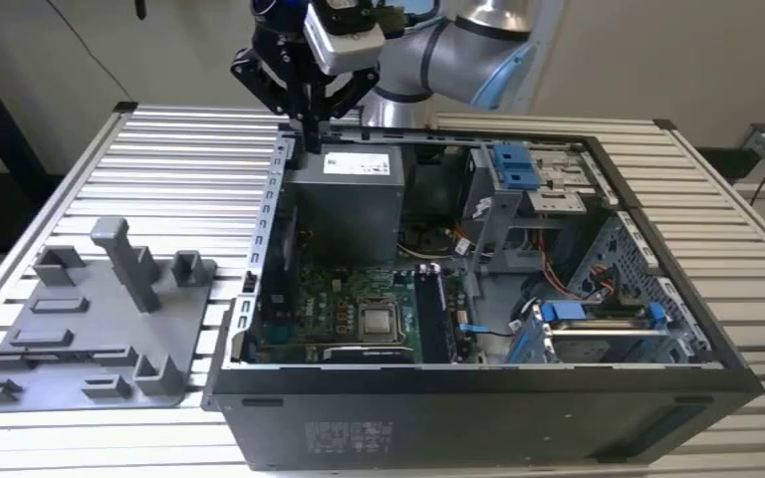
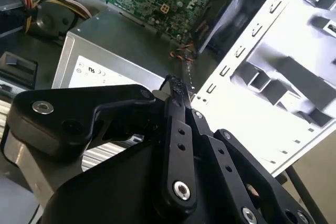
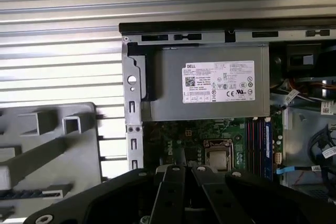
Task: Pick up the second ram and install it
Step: 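Reach for the second ram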
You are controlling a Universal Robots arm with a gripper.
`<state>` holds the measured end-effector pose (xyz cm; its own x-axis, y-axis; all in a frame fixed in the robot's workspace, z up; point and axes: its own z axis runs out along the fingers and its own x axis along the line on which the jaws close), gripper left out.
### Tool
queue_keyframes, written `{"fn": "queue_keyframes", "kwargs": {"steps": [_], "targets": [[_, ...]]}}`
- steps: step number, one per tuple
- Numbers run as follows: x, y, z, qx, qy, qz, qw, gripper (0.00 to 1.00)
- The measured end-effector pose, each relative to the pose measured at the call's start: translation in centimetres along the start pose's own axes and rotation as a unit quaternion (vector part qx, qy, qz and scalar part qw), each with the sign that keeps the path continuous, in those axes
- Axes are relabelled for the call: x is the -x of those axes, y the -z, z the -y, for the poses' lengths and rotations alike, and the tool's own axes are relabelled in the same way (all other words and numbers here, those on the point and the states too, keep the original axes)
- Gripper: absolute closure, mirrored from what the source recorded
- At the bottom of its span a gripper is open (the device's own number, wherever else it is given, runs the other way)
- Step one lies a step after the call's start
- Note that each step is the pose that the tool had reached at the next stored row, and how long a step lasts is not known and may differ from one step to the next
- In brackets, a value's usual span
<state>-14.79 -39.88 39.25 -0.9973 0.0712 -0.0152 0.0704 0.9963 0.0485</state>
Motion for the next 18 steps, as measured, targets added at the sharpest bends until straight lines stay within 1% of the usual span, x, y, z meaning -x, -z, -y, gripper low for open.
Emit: {"fn": "queue_keyframes", "kwargs": {"steps": [9,14,18], "targets": [[-1.65,0.03,0.12,-0.0001,0.000,-0.0008,1.0000,0.89],[-2.76,0.05,0.20,-0.0001,0.000,-0.0010,1.0000,0.89],[-3.82,0.07,0.27,-0.0001,0.000,-0.0011,1.0000,0.89]]}}
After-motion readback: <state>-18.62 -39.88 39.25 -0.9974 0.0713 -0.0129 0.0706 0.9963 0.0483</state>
